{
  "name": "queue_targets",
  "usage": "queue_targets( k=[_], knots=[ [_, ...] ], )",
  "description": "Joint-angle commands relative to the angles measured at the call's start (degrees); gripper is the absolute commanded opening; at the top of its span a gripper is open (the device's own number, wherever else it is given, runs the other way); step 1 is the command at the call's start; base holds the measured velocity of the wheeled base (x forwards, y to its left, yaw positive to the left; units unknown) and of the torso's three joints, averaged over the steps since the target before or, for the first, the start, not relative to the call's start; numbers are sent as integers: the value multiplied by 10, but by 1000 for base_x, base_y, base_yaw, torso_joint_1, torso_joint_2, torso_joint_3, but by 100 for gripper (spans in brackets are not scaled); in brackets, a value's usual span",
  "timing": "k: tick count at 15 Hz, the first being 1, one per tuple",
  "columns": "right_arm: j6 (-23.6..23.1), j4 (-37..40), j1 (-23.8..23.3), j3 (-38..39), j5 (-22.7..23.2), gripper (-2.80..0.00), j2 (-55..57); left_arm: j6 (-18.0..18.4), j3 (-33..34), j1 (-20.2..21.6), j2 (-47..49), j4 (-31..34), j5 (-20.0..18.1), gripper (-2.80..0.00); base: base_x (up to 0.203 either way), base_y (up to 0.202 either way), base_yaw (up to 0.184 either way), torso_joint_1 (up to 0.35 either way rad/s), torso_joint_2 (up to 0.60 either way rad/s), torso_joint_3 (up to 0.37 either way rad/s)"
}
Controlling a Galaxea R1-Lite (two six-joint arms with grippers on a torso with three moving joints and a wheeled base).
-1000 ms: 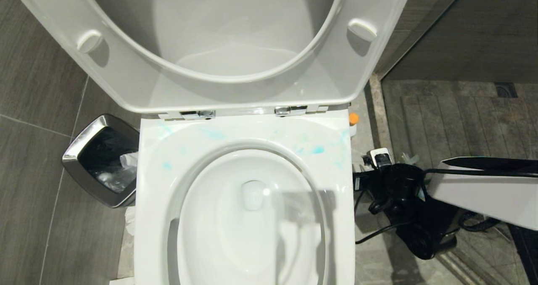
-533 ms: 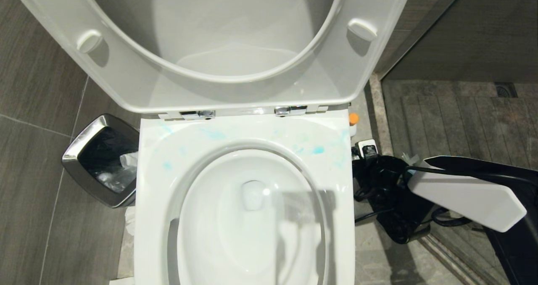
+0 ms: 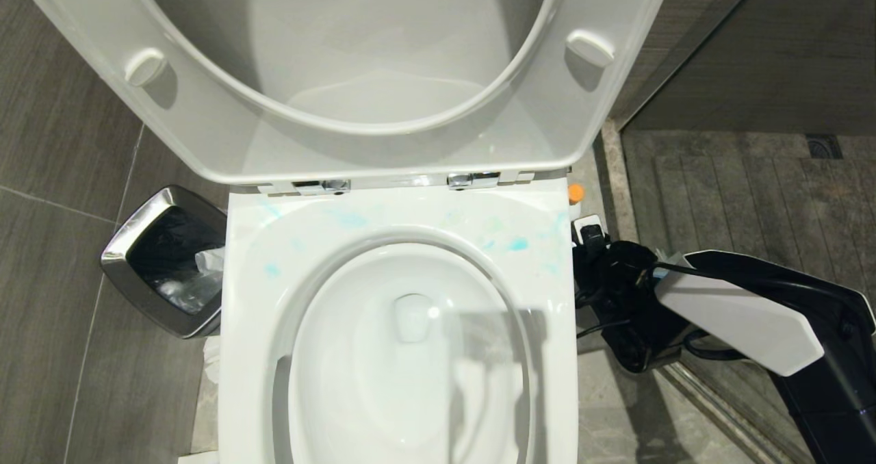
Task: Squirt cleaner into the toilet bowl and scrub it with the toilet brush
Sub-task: Pour in the cleaning agent
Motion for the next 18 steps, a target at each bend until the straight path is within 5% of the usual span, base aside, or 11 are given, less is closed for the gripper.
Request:
queue_targets(
  k=[1,14,18],
  knots=[
    [-4,3,-5,-13,22,0,13,0,1,0,1,0,0,-280,0,0,0,0,0,0],
    [-108,19,-9,-120,40,0,63,0,1,0,1,0,0,-280,0,0,0,0,0,0],
    [-140,24,-19,-151,83,0,77,0,1,0,1,0,0,-280,0,0,0,0,0,0]
  ],
)
